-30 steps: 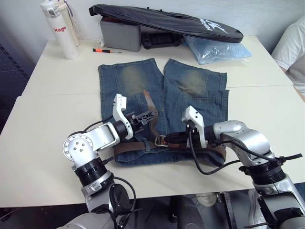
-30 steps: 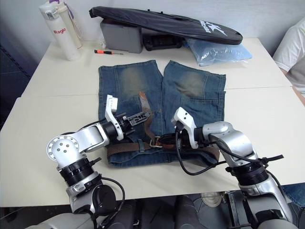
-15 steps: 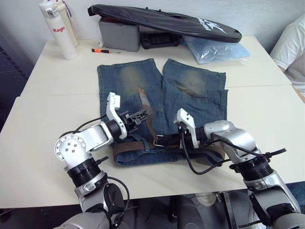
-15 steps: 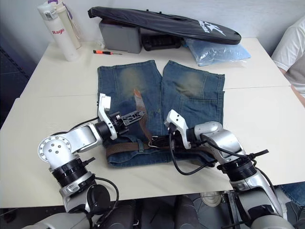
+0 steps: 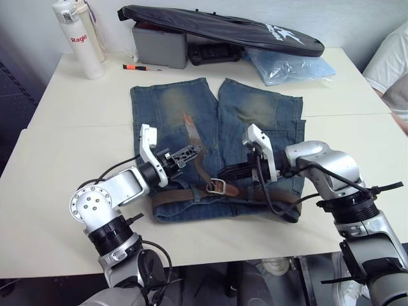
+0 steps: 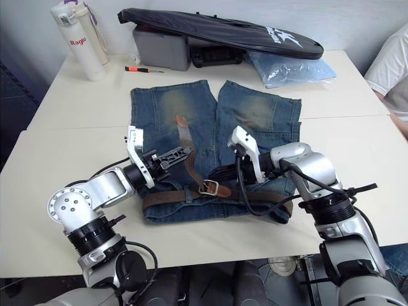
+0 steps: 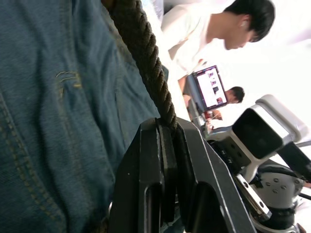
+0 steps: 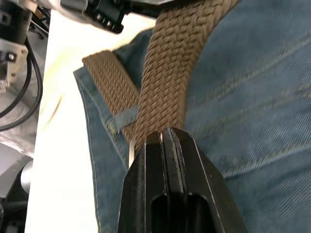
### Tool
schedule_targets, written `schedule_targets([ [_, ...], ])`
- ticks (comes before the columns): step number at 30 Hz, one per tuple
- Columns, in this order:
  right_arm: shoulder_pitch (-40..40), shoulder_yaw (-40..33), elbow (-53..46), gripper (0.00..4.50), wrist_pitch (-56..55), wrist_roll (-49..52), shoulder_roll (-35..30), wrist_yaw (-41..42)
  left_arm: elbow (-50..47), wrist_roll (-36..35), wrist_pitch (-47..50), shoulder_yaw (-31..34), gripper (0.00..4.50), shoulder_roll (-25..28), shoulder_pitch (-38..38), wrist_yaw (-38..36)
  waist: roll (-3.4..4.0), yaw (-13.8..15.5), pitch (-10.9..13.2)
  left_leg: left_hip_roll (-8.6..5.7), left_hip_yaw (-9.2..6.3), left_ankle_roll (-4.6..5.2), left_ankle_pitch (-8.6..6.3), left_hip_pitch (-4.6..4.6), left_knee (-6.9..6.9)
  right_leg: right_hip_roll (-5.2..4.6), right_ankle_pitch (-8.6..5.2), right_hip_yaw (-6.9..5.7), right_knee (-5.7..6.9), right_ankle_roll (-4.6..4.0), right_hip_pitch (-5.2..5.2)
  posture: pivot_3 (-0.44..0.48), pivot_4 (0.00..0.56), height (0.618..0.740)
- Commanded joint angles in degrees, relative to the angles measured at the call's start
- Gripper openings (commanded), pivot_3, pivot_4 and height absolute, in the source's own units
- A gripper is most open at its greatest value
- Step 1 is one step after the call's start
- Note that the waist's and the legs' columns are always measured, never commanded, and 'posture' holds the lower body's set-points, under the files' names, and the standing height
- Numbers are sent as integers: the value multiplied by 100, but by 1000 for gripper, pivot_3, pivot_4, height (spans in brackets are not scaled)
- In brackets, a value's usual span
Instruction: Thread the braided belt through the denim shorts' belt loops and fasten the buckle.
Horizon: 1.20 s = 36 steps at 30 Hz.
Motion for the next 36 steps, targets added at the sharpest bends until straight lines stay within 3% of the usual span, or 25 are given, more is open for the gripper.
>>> schedule_targets([
  [1,-2,12,10,37,-21,-6,96,-37,-210,-431,-152,17,0,55,101,-82,0,1,0,0,0,0,0,0,0,0,0,0,0,0,0,0,150,740],
  [18,322,352,244,37,-147,-347,340,-138,-76,-1023,-634,-516,0,222,362,381,0,-12,0,0,0,0,0,0,0,0,0,0,1,0,-1,0,150,740],
  [30,274,549,812,37,-493,-547,523,184,241,-1030,-956,-1348,0,632,321,191,0,-41,0,0,0,0,0,2,0,1,0,0,2,0,0,0,150,740],
  [36,352,130,624,37,-390,-208,435,280,470,-780,-1383,-1015,0,941,654,689,1,-60,0,0,0,0,0,2,-2,1,0,0,0,0,0,0,150,740],
])
